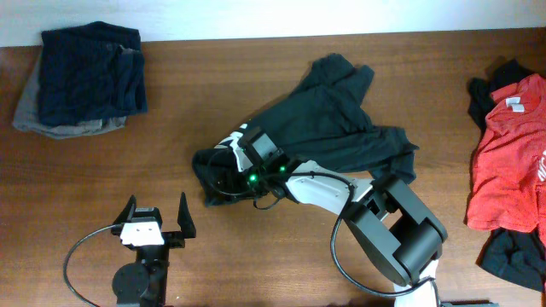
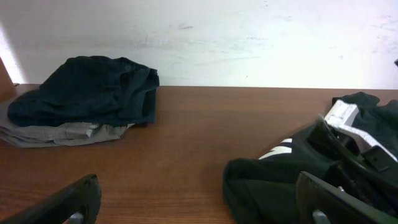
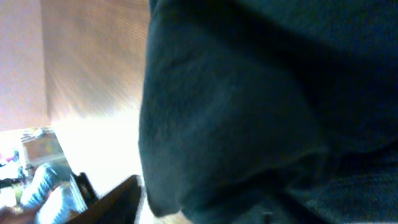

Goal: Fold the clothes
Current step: 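Drag the shirt upward and release it with the right gripper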

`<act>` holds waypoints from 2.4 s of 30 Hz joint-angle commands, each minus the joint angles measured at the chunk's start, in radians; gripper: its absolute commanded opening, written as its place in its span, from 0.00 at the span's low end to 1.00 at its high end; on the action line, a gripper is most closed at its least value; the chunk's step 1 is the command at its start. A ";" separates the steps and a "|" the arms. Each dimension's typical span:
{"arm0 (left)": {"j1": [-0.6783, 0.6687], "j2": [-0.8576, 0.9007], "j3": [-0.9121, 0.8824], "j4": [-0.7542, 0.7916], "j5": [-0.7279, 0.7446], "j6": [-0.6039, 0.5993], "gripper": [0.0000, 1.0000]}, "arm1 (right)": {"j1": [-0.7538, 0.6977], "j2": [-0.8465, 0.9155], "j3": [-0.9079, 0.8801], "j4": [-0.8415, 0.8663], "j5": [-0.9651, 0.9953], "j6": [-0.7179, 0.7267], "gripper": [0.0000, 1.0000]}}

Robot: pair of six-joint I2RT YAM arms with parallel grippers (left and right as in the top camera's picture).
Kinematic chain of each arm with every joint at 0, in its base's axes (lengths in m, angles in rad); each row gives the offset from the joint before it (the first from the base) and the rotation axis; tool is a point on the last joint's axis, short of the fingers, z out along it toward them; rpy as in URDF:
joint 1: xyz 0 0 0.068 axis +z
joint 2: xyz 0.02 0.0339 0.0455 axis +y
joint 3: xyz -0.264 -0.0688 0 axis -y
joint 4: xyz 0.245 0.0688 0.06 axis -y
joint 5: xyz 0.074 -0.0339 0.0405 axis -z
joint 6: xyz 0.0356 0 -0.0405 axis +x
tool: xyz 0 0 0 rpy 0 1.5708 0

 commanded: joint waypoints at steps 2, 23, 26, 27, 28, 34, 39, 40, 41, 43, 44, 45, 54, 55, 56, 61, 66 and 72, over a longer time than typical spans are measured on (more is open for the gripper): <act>-0.003 -0.006 -0.005 0.000 -0.007 -0.010 0.99 | -0.019 -0.001 0.034 0.008 -0.014 0.001 0.38; -0.003 -0.006 -0.005 0.000 -0.007 -0.010 0.99 | -0.044 -0.001 0.500 -0.317 0.282 -0.449 0.09; -0.003 -0.006 -0.005 0.000 -0.007 -0.010 0.99 | -0.043 0.020 0.500 -0.191 0.286 -0.470 0.10; -0.003 -0.006 -0.005 0.000 -0.007 -0.010 0.99 | -0.043 0.035 0.500 -0.152 0.283 -0.467 0.10; -0.003 -0.006 -0.005 0.000 -0.007 -0.010 0.99 | -0.040 0.054 0.500 -0.110 0.272 -0.466 0.11; -0.003 -0.006 -0.005 0.000 -0.007 -0.010 0.99 | -0.024 0.161 0.500 -0.089 0.261 -0.445 0.72; -0.003 -0.006 -0.005 0.000 -0.007 -0.010 0.99 | -0.082 0.121 0.547 -0.278 0.305 -0.444 0.99; -0.003 -0.006 -0.005 0.000 -0.007 -0.010 0.99 | -0.098 0.106 0.568 -0.330 0.327 -0.444 0.98; -0.003 -0.006 -0.005 0.000 -0.007 -0.010 0.99 | -0.118 0.090 0.597 -0.395 0.354 -0.444 0.99; -0.003 -0.006 -0.005 0.000 -0.007 -0.010 0.99 | -0.158 0.058 0.661 -0.532 0.409 -0.444 0.99; -0.003 -0.006 -0.005 0.000 -0.007 -0.010 0.99 | -0.172 0.046 0.686 -0.586 0.421 -0.444 0.99; -0.003 -0.006 -0.005 0.000 -0.007 -0.010 0.99 | -0.192 0.032 0.720 -0.658 0.440 -0.444 0.99; -0.003 -0.006 -0.005 0.000 -0.007 -0.010 0.99 | -0.344 -0.011 0.837 -1.091 0.319 -0.522 0.99; -0.003 -0.006 -0.005 0.000 -0.007 -0.010 0.99 | -0.344 -0.007 0.834 -1.104 0.292 -0.555 0.99; -0.003 -0.006 -0.005 0.000 -0.007 -0.010 0.99 | -0.343 -0.002 0.834 -1.120 0.289 -0.570 0.98; -0.003 -0.006 -0.005 0.000 -0.007 -0.010 0.99 | -0.360 0.009 0.834 -1.208 0.545 -0.457 0.99; -0.003 -0.006 -0.005 0.000 -0.007 -0.010 0.99 | -0.509 0.009 0.834 -1.341 0.658 -0.239 0.99; -0.003 -0.006 -0.005 0.000 -0.007 -0.010 0.99 | -0.619 0.012 0.830 -1.362 0.527 -0.238 0.99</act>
